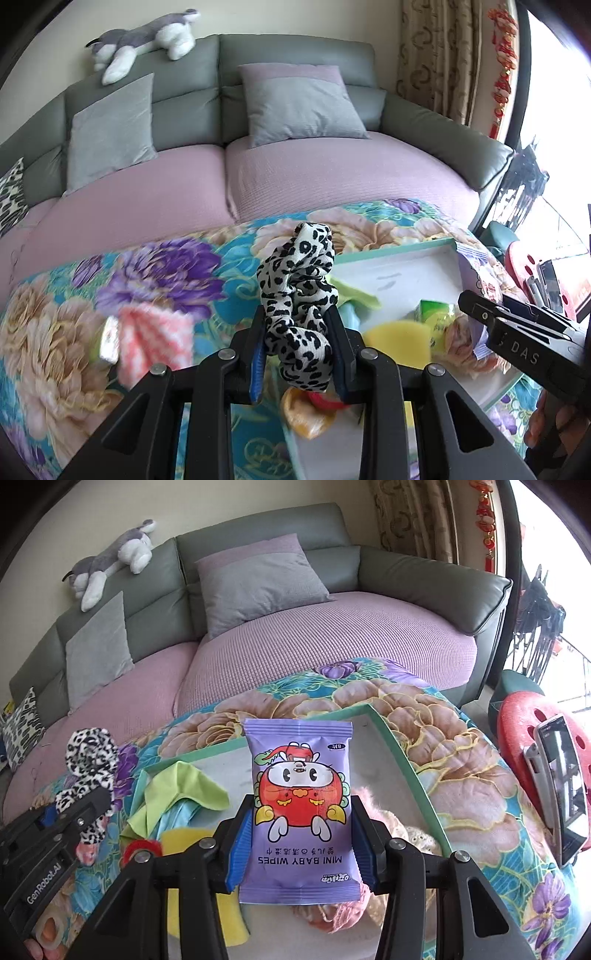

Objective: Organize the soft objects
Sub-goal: 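Carry the wipes pack and leopard scrunchie into the tray and open both grippers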

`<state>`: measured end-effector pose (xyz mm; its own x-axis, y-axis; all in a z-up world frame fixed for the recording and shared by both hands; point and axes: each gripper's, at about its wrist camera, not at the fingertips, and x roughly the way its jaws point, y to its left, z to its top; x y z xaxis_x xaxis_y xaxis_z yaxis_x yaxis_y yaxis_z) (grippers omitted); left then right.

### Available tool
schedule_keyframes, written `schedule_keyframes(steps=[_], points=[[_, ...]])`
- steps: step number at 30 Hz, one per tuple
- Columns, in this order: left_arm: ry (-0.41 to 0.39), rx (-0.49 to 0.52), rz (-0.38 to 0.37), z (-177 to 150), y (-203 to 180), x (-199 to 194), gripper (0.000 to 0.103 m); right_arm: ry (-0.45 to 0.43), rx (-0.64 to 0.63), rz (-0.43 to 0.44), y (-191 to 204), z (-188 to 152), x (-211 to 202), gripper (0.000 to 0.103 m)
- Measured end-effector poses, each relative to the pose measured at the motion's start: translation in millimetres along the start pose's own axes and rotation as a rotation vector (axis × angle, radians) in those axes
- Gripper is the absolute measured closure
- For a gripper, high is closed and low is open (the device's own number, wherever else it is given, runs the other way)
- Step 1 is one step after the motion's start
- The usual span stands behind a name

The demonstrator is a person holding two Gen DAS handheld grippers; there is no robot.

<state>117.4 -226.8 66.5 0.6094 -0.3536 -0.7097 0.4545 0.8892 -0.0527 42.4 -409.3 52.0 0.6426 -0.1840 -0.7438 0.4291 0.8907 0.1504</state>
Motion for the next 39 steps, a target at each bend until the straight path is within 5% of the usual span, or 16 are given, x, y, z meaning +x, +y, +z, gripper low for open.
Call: schedule_keyframes(steps=[15,32,39], points=[[0.076,0.093,-0.052,14,-37,52,0.072,0.039,-0.001,-0.023,-5,-2,20,0.052],[0.201,0.085,-0.041,2,-41,97,0.068,0.07,-0.006,-0.021,-6,-3,30,0.052],[0.211,0.082,-0.04,6,-37,81,0.049,0.075,-0.025,-0.025,-4,-4,32,0.051]])
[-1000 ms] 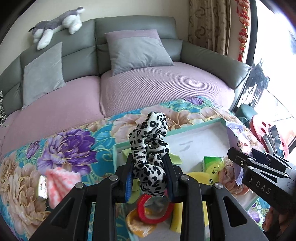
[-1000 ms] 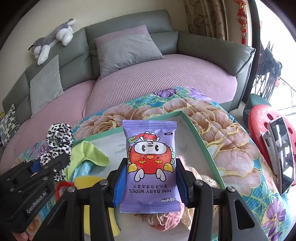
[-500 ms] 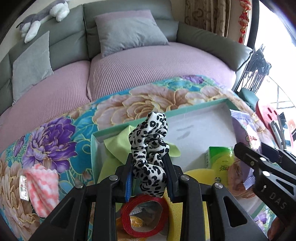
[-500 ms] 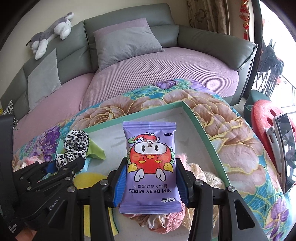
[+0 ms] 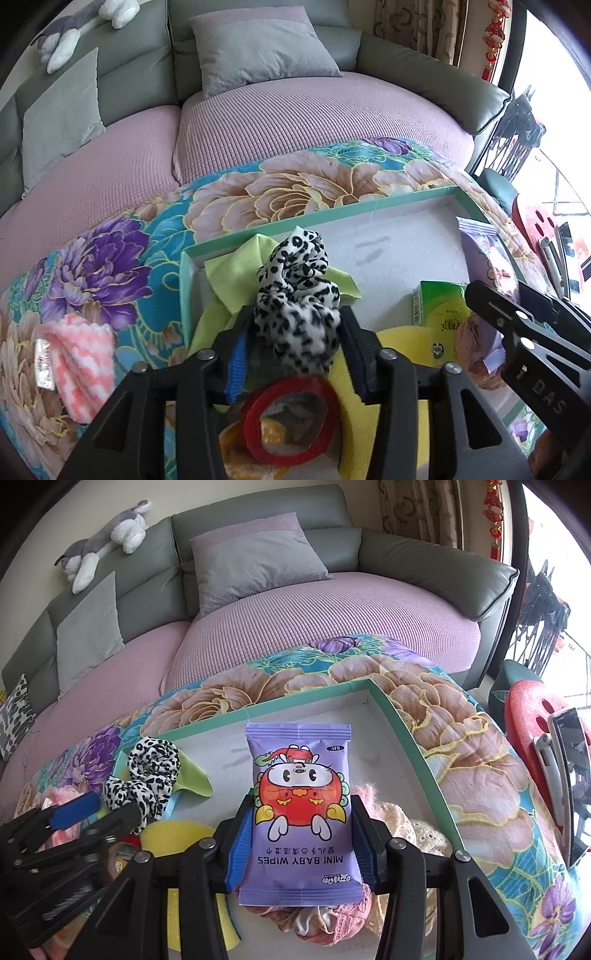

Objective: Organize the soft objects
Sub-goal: 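Carry the wipes pack and leopard scrunchie into the tray and open both grippers, then move both grippers back from the tray to the pile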

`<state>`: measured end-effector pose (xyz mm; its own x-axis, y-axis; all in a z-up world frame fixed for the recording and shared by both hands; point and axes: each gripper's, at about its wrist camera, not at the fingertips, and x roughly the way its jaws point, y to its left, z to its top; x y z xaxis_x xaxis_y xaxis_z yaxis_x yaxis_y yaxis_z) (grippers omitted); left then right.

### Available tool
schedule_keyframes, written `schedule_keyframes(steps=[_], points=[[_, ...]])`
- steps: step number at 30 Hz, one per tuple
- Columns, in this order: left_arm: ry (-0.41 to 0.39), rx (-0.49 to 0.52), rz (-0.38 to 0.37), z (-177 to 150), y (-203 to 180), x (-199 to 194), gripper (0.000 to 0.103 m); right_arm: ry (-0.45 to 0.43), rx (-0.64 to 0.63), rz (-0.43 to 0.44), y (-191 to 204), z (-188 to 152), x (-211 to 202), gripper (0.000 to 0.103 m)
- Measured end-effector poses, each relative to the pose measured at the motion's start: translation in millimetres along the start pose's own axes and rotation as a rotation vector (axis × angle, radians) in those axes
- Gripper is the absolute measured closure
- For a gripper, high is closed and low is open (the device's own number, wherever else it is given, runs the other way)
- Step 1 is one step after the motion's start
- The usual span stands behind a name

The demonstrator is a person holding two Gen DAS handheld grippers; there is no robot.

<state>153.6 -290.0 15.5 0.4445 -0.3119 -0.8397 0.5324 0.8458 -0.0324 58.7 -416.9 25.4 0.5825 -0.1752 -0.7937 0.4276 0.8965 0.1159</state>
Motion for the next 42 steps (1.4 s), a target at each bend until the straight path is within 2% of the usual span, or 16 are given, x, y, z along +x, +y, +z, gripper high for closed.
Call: schedule_keyframes(steps=[4,11,15,19,22,28,29,31,38,42], points=[[-0.016,-0.023,0.014,-7,9,-17,0.045,0.002,-0.009,-0.013,2,0,0,0.05],[-0.079,-0.103,0.055,-16,33,-47,0.045,0.019,-0.036,-0.056,4,-1,4,0.036],[-0.116,-0.131,0.07,-21,44,-63,0.045,0.023,-0.049,-0.069,6,-2,3,0.034],[-0.119,-0.156,0.086,-29,54,-67,0.045,0.028,-0.064,-0.084,10,-2,3,0.022],[-0.112,-0.175,0.1,-39,62,-68,0.045,0.032,-0.072,-0.092,12,-2,3,0.02],[-0.077,-0.222,0.139,-56,83,-62,0.044,0.031,-0.083,-0.098,17,-1,2,0.0],[-0.078,-0.23,0.143,-56,86,-62,0.042,0.025,-0.084,-0.1,18,0,1,0.0],[-0.087,-0.244,0.155,-58,91,-64,0.023,0.013,-0.075,-0.109,19,1,-3,0.0],[-0.088,-0.265,0.181,-62,104,-62,0.018,0.006,-0.074,-0.121,23,5,-6,0.0],[-0.093,-0.289,0.216,-67,118,-63,0.016,-0.017,-0.077,-0.082,33,6,-12,0.0]])
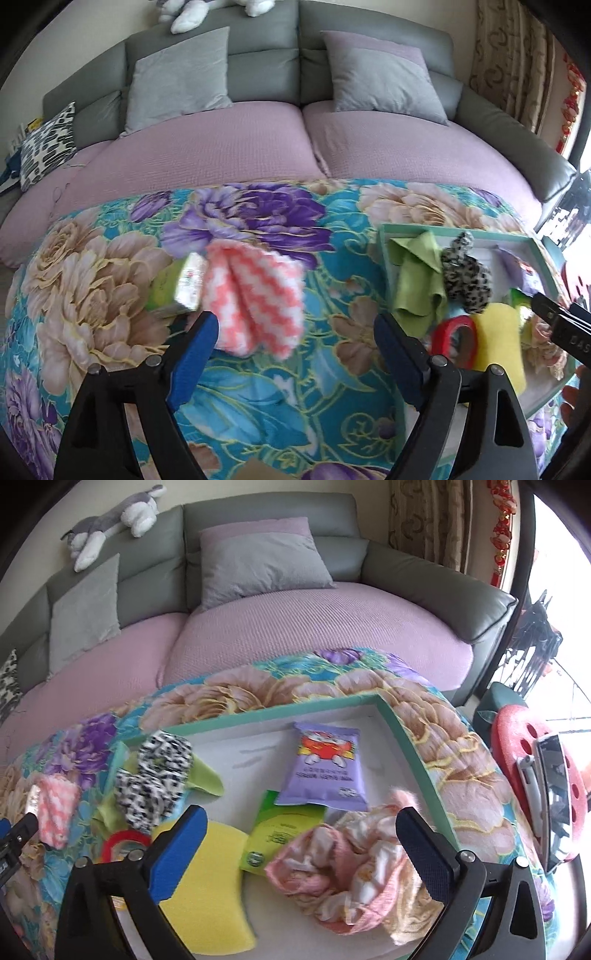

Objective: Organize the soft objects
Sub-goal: 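Move both grippers back from the tray to the pile, then grasp the pink-and-white fuzzy cloth with the right gripper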

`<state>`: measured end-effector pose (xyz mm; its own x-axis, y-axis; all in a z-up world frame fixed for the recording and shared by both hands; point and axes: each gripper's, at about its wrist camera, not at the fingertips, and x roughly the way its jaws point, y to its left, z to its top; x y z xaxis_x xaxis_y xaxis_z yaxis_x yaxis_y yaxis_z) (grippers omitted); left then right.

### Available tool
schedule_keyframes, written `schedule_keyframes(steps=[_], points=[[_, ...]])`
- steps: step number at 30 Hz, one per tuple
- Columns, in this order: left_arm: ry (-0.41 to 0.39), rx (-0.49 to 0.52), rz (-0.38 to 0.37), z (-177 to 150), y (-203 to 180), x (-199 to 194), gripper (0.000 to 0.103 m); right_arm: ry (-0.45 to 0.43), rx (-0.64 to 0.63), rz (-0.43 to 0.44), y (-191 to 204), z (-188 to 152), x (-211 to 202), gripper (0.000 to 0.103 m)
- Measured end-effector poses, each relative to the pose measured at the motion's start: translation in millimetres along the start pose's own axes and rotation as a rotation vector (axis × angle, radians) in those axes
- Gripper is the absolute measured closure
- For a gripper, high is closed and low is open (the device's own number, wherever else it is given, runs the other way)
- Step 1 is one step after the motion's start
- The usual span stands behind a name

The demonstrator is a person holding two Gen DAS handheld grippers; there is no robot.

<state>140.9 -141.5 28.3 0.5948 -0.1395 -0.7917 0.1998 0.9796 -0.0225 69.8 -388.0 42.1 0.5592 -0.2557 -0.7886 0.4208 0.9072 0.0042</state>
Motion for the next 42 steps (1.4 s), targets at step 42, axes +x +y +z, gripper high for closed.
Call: schedule_keyframes(steps=[42], points=[[-0.01,-0.48,0.003,-19,192,30,0.001,0.065,-0.477,0.373,276,-52,37,0.0]])
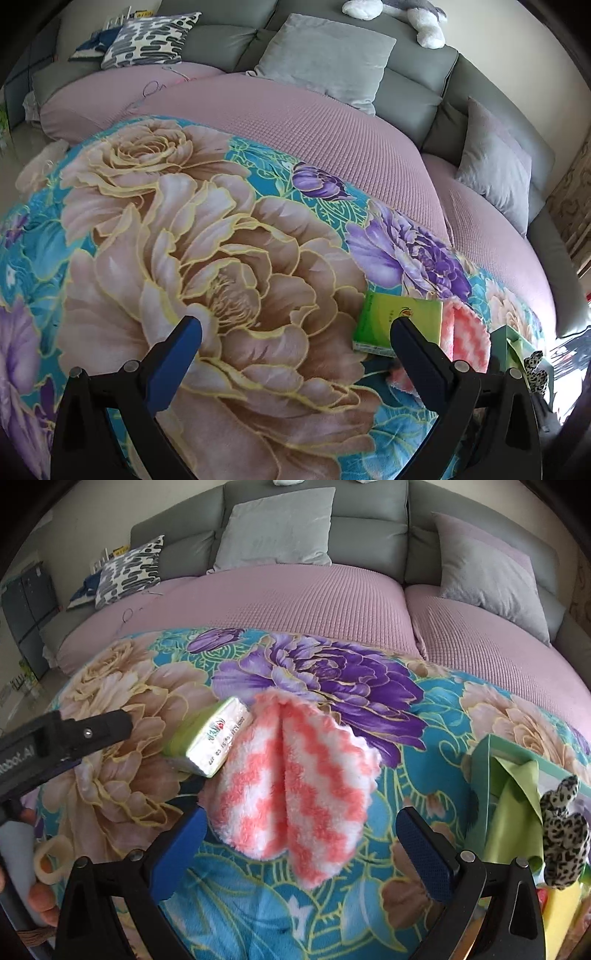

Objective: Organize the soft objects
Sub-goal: 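Grasp the pink-and-white fuzzy cloth with the right gripper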

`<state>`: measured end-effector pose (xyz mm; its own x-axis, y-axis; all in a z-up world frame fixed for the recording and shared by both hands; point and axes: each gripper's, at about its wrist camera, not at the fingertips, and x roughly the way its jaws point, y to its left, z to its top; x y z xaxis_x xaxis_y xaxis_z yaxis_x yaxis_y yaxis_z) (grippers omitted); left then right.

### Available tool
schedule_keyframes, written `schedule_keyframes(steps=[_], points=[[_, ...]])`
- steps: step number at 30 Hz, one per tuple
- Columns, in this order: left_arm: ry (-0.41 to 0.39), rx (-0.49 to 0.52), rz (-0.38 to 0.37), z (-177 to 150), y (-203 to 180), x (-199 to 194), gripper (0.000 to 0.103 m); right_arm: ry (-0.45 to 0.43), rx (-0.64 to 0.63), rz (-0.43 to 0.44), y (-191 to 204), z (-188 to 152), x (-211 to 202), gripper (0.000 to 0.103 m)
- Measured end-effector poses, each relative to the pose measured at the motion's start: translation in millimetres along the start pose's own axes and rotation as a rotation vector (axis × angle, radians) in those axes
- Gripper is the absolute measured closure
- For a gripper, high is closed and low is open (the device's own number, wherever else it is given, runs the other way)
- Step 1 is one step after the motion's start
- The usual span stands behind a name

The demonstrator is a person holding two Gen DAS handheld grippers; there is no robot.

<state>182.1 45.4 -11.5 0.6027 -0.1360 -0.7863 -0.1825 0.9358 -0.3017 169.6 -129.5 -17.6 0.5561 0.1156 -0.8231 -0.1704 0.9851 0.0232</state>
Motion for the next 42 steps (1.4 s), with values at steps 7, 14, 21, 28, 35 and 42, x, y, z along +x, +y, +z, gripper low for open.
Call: schedule_keyframes(steps=[7,14,21,28,35,42], points=[[0.002,-0.031,0.008,2,10,5,0.001,0.008,-0.014,0.0,3,4,10,0.0],[0.007,-0.034,-0.032,3,5,7,0.001,0.006,0.03,0.004,-11,3,12,0.001],[0.019,0.0,-0.137,2,-18,12,0.001,-0.005,0.063,0.04,-17,1,10,0.012],[0.056,0.03,-0.193,-3,-36,29,0.001,-0.023,0.093,0.057,-23,-1,7,0.035],[0.063,0.072,-0.176,-7,-45,36,0.001,-0.042,0.123,0.091,-28,-2,1,0.056],[0.061,0.092,-0.182,-8,-52,41,0.001,-0.048,0.138,0.092,-33,-4,-3,0.064]])
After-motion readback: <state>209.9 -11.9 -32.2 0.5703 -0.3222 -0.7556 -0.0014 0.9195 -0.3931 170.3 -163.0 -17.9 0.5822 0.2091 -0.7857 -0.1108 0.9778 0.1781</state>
